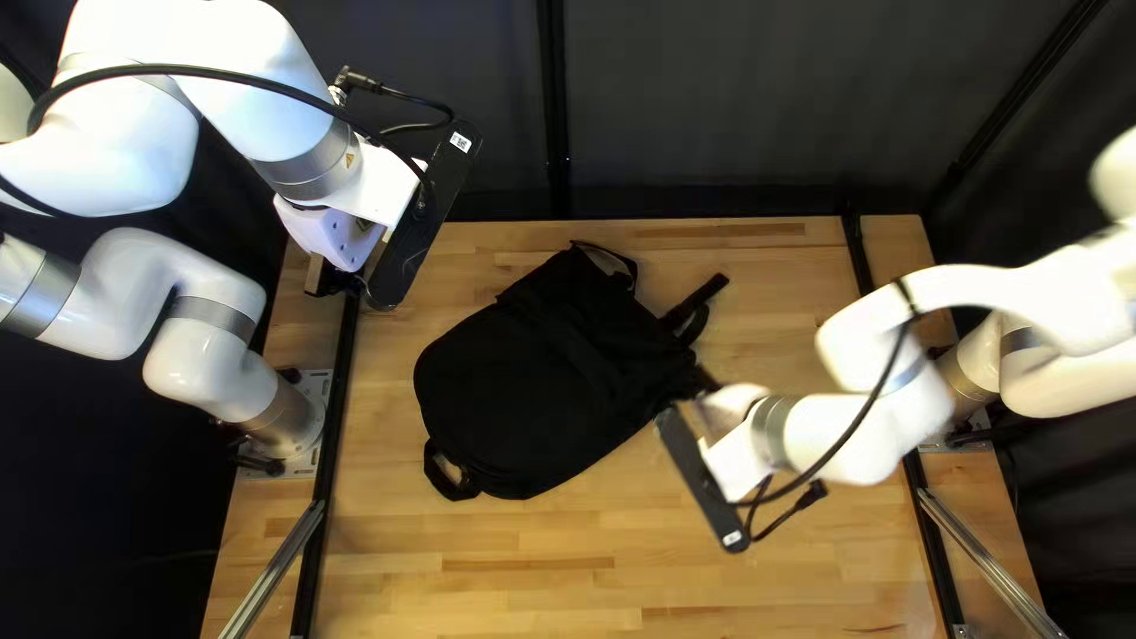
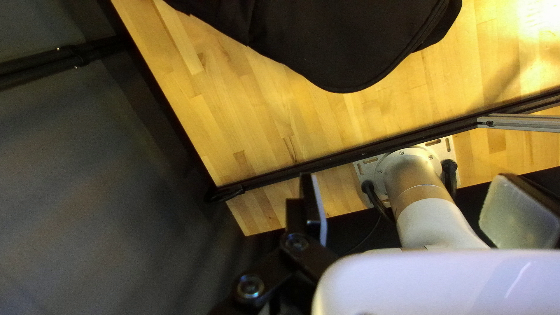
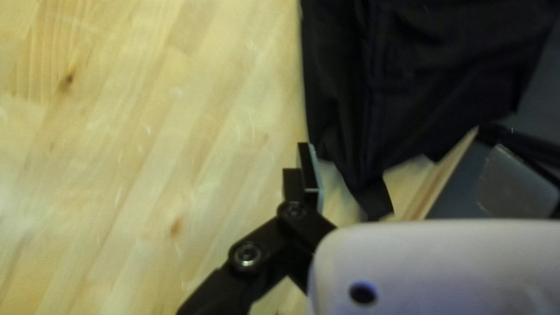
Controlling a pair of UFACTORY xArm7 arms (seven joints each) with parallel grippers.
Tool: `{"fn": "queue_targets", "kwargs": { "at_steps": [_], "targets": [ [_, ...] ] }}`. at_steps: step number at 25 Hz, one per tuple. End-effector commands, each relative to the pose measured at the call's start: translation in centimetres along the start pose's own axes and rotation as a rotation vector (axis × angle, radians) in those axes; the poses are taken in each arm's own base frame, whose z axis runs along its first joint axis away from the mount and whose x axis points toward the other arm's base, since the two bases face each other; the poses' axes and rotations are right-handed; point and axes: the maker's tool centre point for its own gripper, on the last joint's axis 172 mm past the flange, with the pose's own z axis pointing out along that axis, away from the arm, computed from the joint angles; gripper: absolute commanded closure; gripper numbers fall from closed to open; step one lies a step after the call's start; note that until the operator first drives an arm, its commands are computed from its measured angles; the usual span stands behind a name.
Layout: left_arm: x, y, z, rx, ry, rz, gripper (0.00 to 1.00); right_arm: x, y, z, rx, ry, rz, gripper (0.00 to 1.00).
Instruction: Remove a lunch box from a kids backpack
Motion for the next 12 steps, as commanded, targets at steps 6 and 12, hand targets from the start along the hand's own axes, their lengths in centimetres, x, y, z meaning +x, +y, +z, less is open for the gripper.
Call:
{"fn": "queue_targets", "kwargs": {
  "at_steps": [6, 12],
  "targets": [
    [0.0, 0.0, 0.0, 0.0, 0.0, 0.0, 0.0, 6.3, 3.0, 6.5, -0.053, 0.033, -0.151, 0.0],
    [0.0, 0.0, 0.0, 0.0, 0.0, 0.0, 0.0, 6.3, 5.2, 9.0, -0.089, 0.017, -0.208, 0.0]
  ]
}}
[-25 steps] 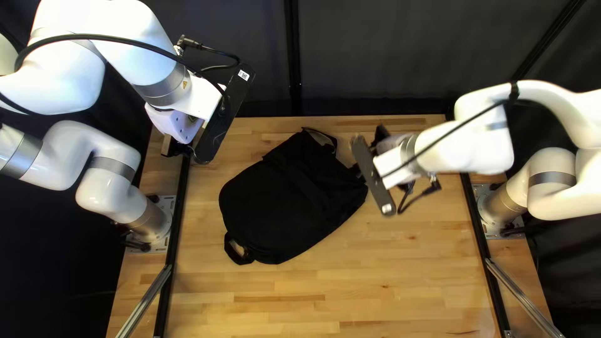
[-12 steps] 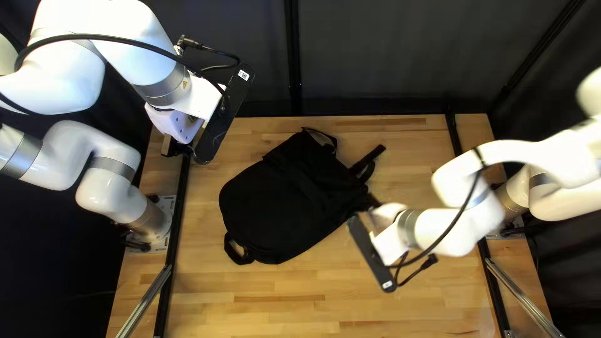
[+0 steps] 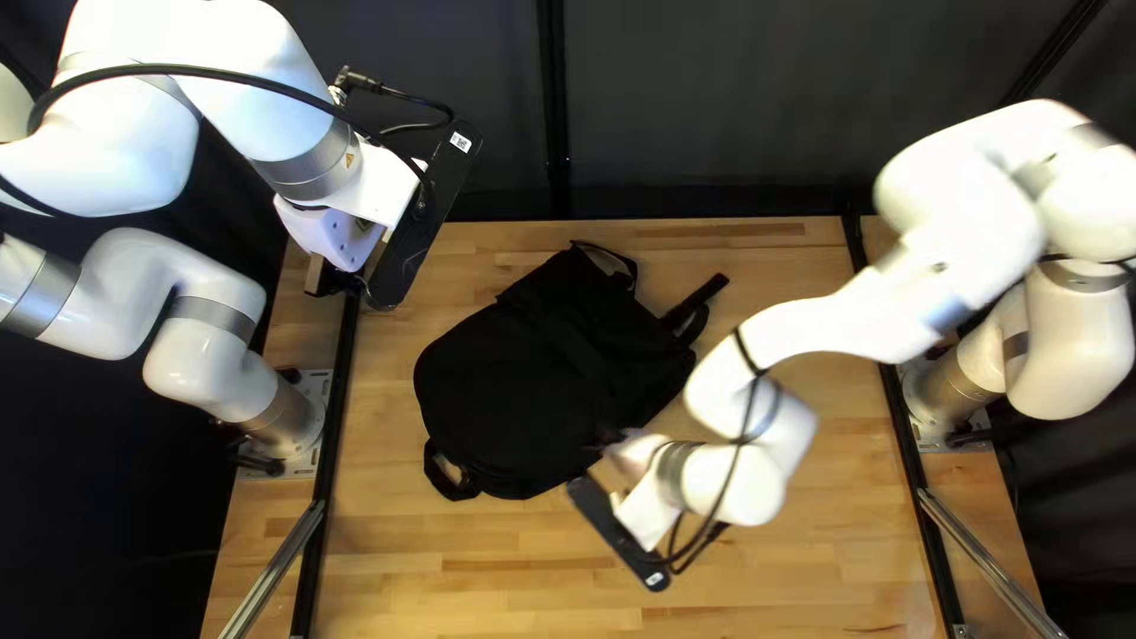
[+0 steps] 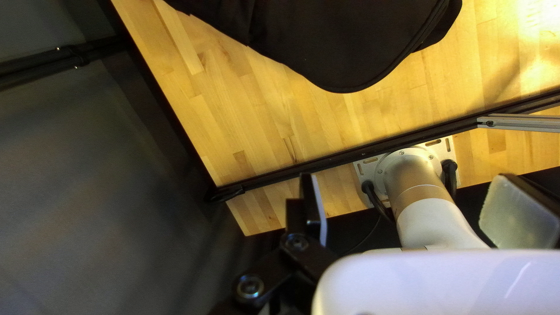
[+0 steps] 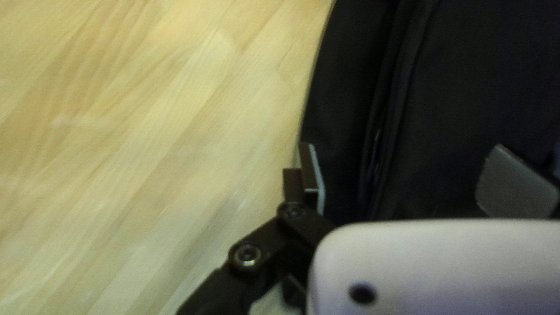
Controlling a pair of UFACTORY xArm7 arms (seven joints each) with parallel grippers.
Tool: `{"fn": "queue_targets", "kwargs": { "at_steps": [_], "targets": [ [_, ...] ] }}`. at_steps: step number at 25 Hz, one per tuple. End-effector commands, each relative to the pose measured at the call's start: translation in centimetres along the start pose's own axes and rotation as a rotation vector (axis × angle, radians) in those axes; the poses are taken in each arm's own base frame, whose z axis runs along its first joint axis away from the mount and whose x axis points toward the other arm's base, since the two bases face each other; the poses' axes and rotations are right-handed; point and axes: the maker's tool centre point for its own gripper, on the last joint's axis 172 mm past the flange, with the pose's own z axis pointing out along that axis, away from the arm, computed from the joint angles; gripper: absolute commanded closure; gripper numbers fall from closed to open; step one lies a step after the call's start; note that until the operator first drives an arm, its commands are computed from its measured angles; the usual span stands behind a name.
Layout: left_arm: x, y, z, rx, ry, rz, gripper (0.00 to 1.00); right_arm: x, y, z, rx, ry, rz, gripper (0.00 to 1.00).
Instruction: Remove a lunch box from a kids backpack
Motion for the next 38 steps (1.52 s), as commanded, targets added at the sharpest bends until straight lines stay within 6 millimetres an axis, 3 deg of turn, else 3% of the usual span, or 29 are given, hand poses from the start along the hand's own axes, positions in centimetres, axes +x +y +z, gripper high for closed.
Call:
{"fn": "queue_targets", "kwargs": {
  "at_steps": [1, 7, 8, 9, 10, 11, 12, 20, 25, 30, 34, 38],
  "targets": [
    [0.0, 0.0, 0.0, 0.0, 0.0, 0.0, 0.0, -0.4, 1.1, 2.0, -0.021, -0.018, -0.034, 0.0],
    [0.0, 0.0, 0.0, 0.0, 0.0, 0.0, 0.0, -1.3, 1.0, 3.6, -0.031, -0.056, -0.046, 0.0],
    [0.0, 0.0, 0.0, 0.0, 0.0, 0.0, 0.0, -1.5, 1.0, 3.6, -0.037, -0.061, -0.051, 0.08],
    [0.0, 0.0, 0.0, 0.0, 0.0, 0.0, 0.0, -1.6, 1.2, 3.5, -0.046, -0.067, -0.055, 0.26],
    [0.0, 0.0, 0.0, 0.0, 0.0, 0.0, 0.0, -1.7, 1.3, 3.5, -0.051, -0.071, -0.057, 0.5],
    [0.0, 0.0, 0.0, 0.0, 0.0, 0.0, 0.0, -1.9, 1.4, 3.3, -0.064, -0.076, -0.061, 0.95],
    [0.0, 0.0, 0.0, 0.0, 0.0, 0.0, 0.0, -2.1, 1.4, 3.1, -0.073, -0.078, -0.063, 1.0],
    [0.0, 0.0, 0.0, 0.0, 0.0, 0.0, 0.0, -5.9, 0.9, 1.6, -0.122, -0.132, -0.062, 1.0],
    [0.0, 0.0, 0.0, 0.0, 0.0, 0.0, 0.0, -7.9, 0.0, -1.2, -0.135, -0.162, -0.047, 1.0],
    [0.0, 0.0, 0.0, 0.0, 0.0, 0.0, 0.0, -10.7, -2.6, -3.6, -0.134, -0.224, -0.032, 1.0],
    [0.0, 0.0, 0.0, 0.0, 0.0, 0.0, 0.0, -14.3, -6.5, -6.6, -0.129, -0.287, -0.002, 1.0],
    [0.0, 0.0, 0.0, 0.0, 0.0, 0.0, 0.0, -16.0, -9.1, -8.6, -0.125, -0.324, 0.033, 1.0]
  ]
}}
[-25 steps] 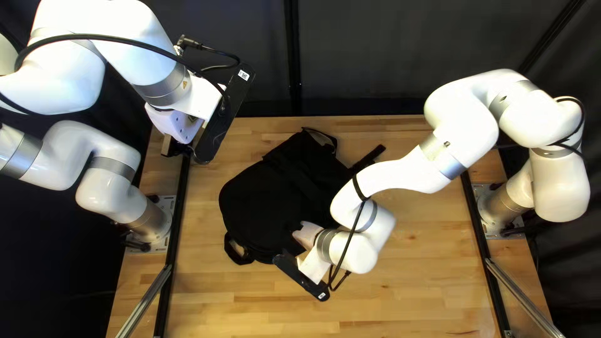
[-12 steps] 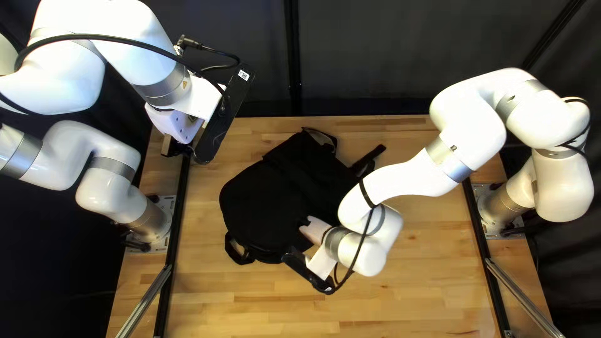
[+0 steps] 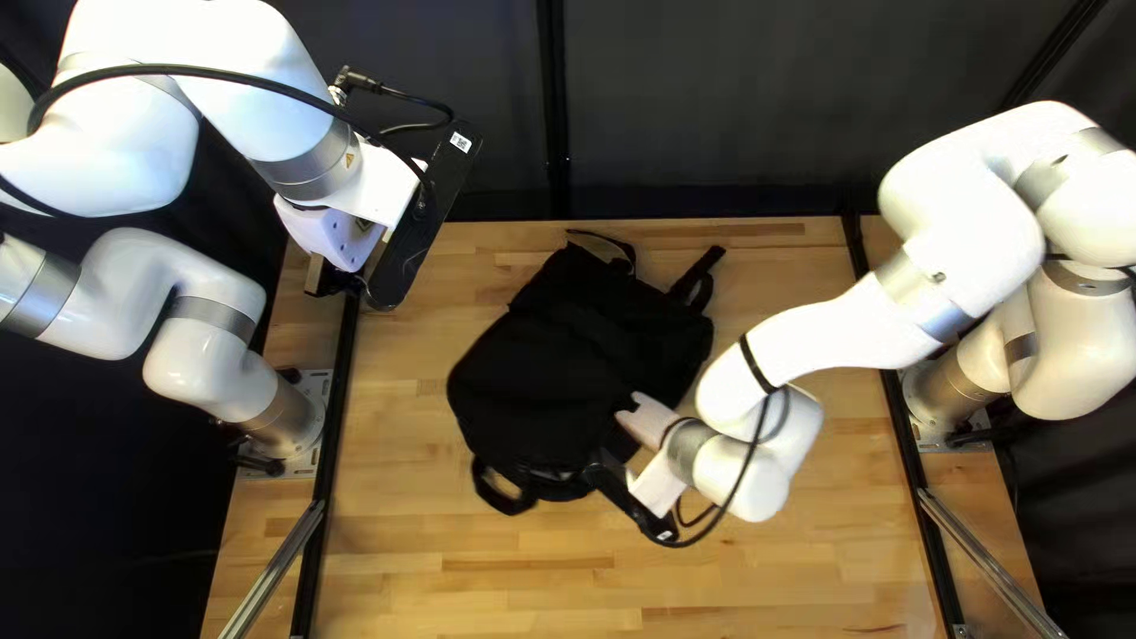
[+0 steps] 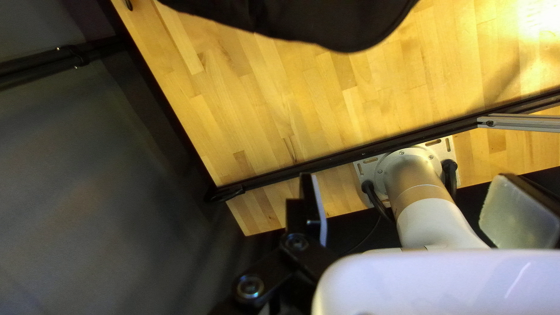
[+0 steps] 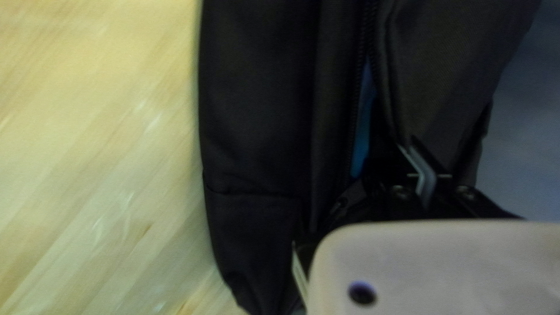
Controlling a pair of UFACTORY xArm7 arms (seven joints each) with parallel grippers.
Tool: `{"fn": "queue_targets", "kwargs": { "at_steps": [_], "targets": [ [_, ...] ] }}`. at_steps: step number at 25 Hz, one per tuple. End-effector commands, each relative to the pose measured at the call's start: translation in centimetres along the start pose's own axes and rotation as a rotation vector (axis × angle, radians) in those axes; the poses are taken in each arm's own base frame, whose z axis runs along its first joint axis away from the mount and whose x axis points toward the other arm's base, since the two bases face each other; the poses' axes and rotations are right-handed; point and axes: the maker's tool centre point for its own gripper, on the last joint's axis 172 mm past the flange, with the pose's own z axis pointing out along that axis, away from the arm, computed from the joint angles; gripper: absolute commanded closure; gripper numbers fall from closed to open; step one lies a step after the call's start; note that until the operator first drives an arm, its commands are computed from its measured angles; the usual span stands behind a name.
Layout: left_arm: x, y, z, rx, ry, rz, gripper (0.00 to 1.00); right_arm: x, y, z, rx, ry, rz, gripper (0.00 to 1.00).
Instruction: Remove a lunch box from a kids backpack
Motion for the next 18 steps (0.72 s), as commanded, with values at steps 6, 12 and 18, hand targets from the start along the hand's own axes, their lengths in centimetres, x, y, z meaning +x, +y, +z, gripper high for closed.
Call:
{"fn": "queue_targets", "kwargs": {
  "at_steps": [6, 12, 18],
  "targets": [
    [0.0, 0.0, 0.0, 0.0, 0.0, 0.0, 0.0, 0.1, -1.4, -1.4, 0.007, -0.045, 0.046, 1.0],
    [0.0, 0.0, 0.0, 0.0, 0.0, 0.0, 0.0, 2.8, 2.9, 1.2, 0.005, -0.026, 0.046, 1.0],
    [0.0, 0.0, 0.0, 0.0, 0.0, 0.0, 0.0, 3.7, 7.4, 2.9, 0.005, -0.02, 0.056, 1.0]
  ]
}}
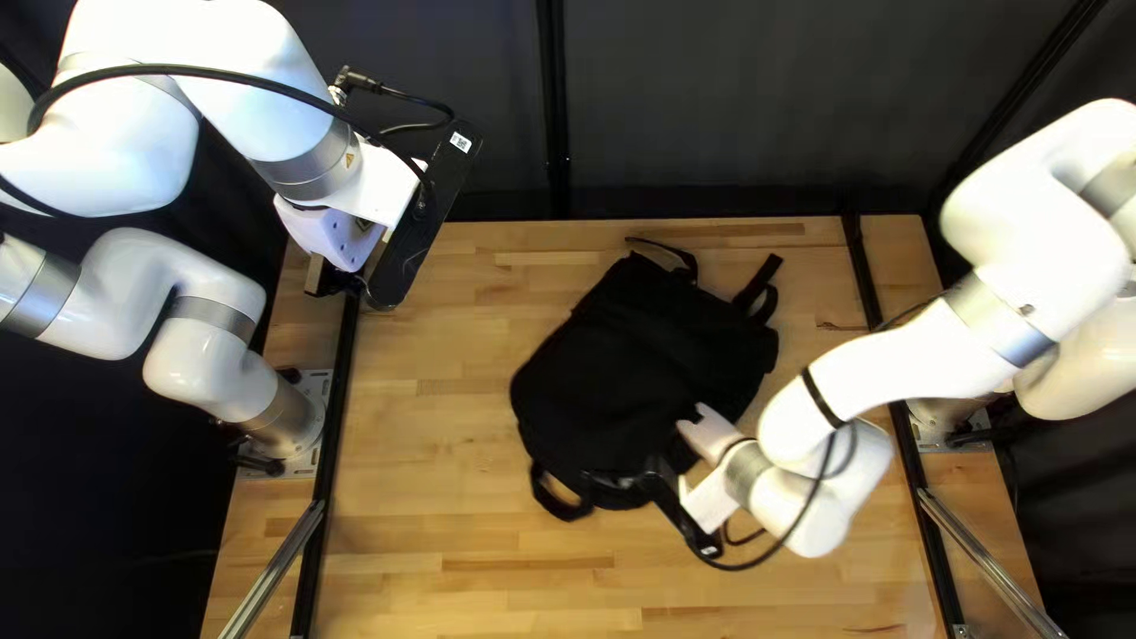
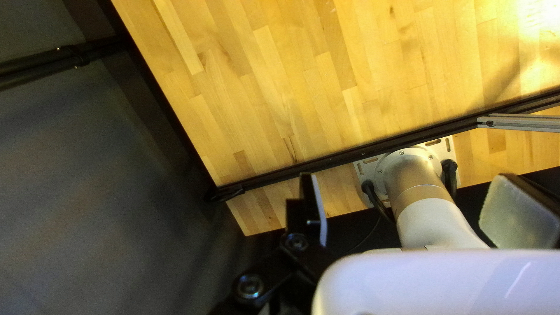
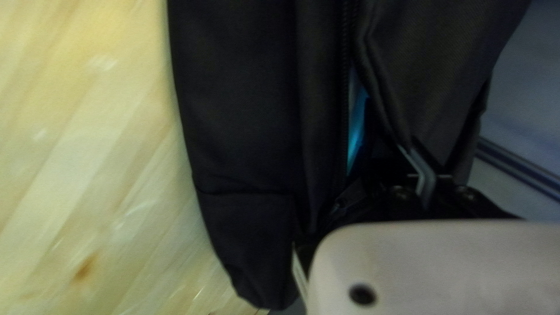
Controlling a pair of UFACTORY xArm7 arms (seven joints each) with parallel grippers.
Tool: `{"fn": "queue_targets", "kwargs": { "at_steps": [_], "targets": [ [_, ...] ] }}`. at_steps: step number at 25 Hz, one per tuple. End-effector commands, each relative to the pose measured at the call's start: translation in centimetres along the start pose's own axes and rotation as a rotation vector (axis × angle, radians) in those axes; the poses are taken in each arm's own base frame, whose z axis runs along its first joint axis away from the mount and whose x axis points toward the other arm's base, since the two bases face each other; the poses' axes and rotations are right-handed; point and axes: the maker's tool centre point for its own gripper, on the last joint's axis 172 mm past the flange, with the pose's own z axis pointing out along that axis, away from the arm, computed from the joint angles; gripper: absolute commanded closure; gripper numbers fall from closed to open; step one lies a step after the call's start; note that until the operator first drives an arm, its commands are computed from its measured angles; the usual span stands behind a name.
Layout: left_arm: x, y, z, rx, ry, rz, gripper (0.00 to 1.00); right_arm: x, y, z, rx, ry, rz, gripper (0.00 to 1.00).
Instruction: Remove a lunch box from a kids backpack
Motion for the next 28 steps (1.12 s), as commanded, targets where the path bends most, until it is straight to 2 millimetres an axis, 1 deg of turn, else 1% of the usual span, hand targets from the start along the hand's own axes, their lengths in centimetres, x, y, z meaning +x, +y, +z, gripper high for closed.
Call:
{"fn": "queue_targets", "kwargs": {
  "at_steps": [1, 3, 7, 8, 11, 13, 14, 15, 18, 21, 24, 25, 26, 27, 28],
  "targets": [
    [0.0, 0.0, 0.0, 0.0, 0.0, 0.0, 0.0, 0.1, 2.6, 1.0, 0.0, 0.0, 0.009, 1.0],
    [0.0, 0.0, 0.0, 0.0, 0.0, 0.0, 0.0, -0.2, 3.3, 1.0, 0.003, 0.002, 0.018, 1.0],
    [0.0, 0.0, 0.0, 0.0, 0.0, 0.0, 0.0, -0.6, 3.8, 0.9, 0.011, 0.008, 0.032, 1.0],
    [0.1, 0.6, 0.7, -0.011, 0.015, -0.021, 0.0, -0.6, 3.9, 1.0, 0.014, 0.011, 0.035, 1.0],
    [0.4, 2.2, 2.8, 0.03, 0.031, -0.039, 0.0, -0.8, 4.1, 1.0, 0.02, 0.014, 0.042, 1.0],
    [1.0, 3.8, 4.6, 0.059, 0.047, -0.052, 0.0, -1.0, 4.3, 1.0, 0.024, 0.016, 0.047, 1.0],
    [1.1, 4.0, 4.8, 0.067, 0.05, -0.054, 0.0, -1.1, 4.3, 1.0, 0.025, 0.016, 0.048, 1.0],
    [1.7, 5.0, 5.6, 0.086, 0.057, -0.059, 0.0, -1.1, 4.4, 1.1, 0.026, 0.018, 0.051, 1.0],
    [2.7, 6.4, 6.6, 0.144, 0.065, -0.077, 0.0, -1.1, 4.6, 1.3, 0.029, 0.021, 0.058, 1.0],
    [3.3, 7.4, 7.6, 0.193, 0.067, -0.115, 0.0, -0.9, 4.7, 1.5, 0.031, 0.023, 0.06, 1.0],
    [3.9, 8.3, 10.3, 0.212, 0.068, -0.176, 0.0, -0.9, 4.7, 1.6, 0.032, 0.023, 0.061, 1.0],
    [4.1, 8.5, 12.1, 0.208, 0.07, -0.212, 0.0, -0.9, 4.7, 1.5, 0.033, 0.023, 0.061, 1.0],
    [4.2, 8.6, 12.9, 0.205, 0.071, -0.231, 0.0, -1.0, 4.8, 1.5, 0.033, 0.024, 0.061, 1.0],
    [4.0, 8.8, 15.1, 0.193, 0.071, -0.271, 0.0, -1.0, 4.8, 1.5, 0.033, 0.023, 0.061, 1.0],
    [3.9, 9.0, 16.4, 0.183, 0.072, -0.298, 0.0, -1.0, 4.8, 1.5, 0.032, 0.024, 0.061, 1.0]
  ]
}}
